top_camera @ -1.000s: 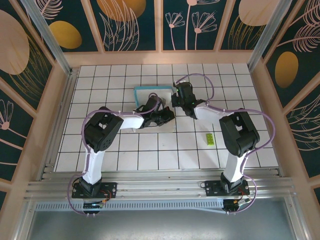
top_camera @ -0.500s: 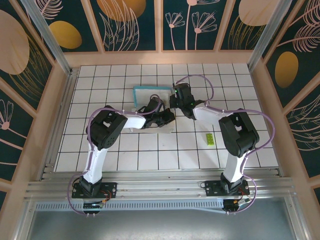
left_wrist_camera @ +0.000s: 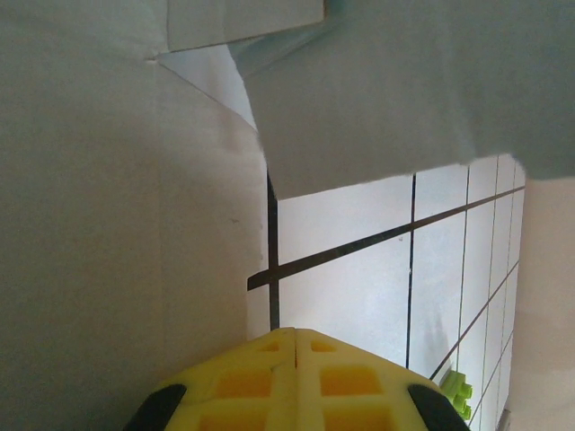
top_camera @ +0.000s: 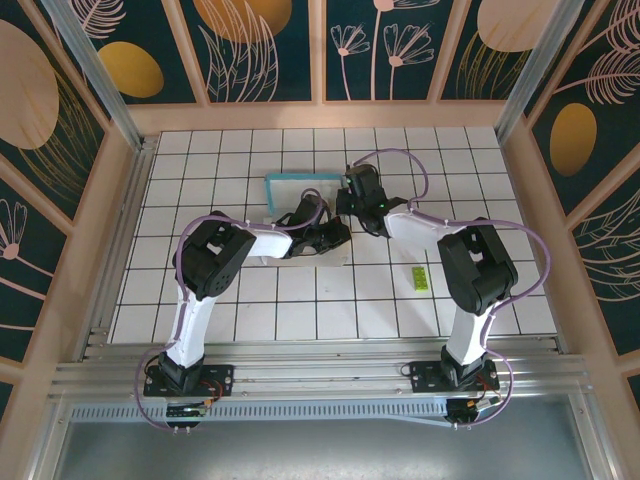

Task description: Fold the paper box

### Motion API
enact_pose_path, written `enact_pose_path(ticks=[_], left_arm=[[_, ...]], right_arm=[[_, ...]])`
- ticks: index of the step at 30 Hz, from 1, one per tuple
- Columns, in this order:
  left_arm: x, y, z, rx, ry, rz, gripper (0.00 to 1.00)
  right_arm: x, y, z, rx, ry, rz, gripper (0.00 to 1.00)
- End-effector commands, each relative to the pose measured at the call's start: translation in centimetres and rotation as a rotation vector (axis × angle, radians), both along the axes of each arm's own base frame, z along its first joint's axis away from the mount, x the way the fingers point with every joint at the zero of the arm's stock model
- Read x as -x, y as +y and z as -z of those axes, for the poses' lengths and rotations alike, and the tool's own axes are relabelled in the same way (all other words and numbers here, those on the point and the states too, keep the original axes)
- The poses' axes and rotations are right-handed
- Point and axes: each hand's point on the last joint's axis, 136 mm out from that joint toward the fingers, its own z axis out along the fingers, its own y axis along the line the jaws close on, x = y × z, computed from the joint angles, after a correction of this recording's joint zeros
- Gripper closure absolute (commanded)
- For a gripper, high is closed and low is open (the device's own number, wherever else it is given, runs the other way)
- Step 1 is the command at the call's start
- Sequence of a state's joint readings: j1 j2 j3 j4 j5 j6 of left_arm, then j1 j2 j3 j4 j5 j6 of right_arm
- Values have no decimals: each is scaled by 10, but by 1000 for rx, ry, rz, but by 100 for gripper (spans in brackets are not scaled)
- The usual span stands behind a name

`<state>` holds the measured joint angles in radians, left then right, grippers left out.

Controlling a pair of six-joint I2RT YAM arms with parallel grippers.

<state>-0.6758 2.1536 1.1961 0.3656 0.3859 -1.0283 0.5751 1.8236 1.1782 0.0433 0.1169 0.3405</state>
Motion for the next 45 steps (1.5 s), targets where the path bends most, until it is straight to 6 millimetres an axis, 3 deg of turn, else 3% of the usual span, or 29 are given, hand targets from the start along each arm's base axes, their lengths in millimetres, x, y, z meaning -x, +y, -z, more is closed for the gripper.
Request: enact_pose_path(ticks=[1,5,10,17,21,26,30,38,45], left_arm=[[2,5,21,-50,-3,1,100],[2,6,16,-42,-14,-8,100],[-2,11,-14,-23,-72,-43,100],[-8,23,-65,3,-168,-104,88],[-8,33,-84,4,-193,-144,80],[-4,59,-100,-38,-228,-222,79],[3,80,-93,-126,-221,-245,81],[30,122,-28,-336,-100,-258,86],[37,120,-6,-336,-73,-228,90]], right_arm=[[20,17,11,-38,87,-33,92],[27,10,30,-3,107,-21,92],[29,-2,39,54,96,-3,92],[27,-7,38,91,75,5,92],[24,-7,34,95,62,6,92],[22,-5,34,94,63,4,92],[22,-2,35,81,71,3,92],[19,1,32,73,69,1,92],[19,3,31,56,82,5,92]])
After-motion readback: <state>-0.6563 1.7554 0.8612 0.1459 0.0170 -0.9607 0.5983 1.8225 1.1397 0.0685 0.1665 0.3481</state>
